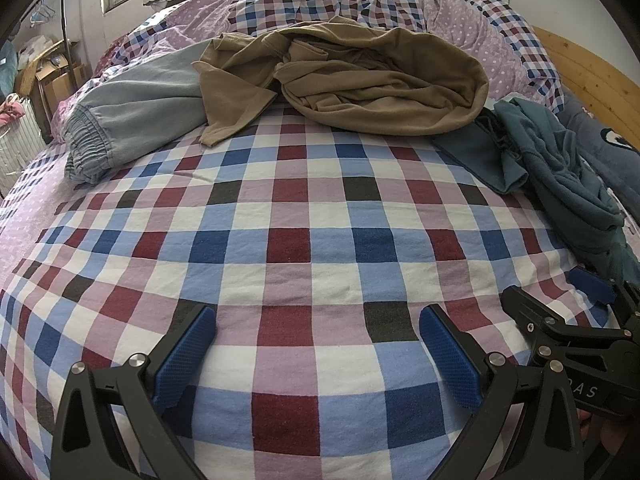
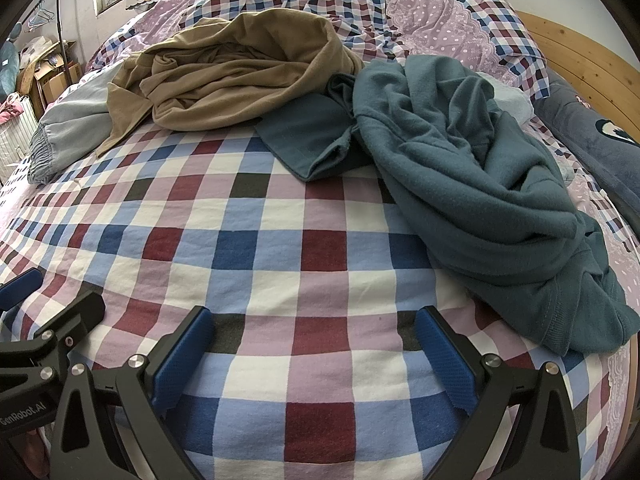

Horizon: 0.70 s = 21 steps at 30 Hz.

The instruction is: Fold clothes

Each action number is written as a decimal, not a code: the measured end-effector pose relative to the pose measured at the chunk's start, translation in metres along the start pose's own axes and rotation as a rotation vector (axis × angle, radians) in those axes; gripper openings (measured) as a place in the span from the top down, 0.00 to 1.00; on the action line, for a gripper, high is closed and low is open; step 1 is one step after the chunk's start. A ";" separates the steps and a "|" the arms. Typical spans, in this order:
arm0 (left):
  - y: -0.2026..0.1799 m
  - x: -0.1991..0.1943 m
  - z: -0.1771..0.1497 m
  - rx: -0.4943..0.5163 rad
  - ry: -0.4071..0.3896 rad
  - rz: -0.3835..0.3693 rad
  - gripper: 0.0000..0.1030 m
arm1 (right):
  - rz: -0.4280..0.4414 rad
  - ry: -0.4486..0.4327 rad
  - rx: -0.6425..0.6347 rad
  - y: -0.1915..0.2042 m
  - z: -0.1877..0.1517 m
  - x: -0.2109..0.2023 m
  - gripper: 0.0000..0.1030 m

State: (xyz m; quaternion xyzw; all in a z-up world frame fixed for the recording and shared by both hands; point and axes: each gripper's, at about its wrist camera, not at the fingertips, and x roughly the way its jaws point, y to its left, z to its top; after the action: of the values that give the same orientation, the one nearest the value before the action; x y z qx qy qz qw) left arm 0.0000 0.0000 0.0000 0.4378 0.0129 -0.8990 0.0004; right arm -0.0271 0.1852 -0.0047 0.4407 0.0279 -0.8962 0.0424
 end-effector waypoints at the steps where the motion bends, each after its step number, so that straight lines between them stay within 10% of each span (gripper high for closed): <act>1: 0.000 0.000 0.000 0.001 0.000 0.002 0.00 | 0.000 0.000 0.000 0.000 0.000 0.000 0.00; 21: 0.002 -0.003 -0.004 0.016 0.004 0.027 0.00 | -0.001 0.004 0.000 0.000 0.000 0.001 0.00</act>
State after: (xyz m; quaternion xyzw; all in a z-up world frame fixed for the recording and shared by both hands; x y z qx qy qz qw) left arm 0.0049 -0.0024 0.0005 0.4399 -0.0004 -0.8980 0.0089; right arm -0.0277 0.1850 -0.0052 0.4426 0.0281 -0.8953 0.0420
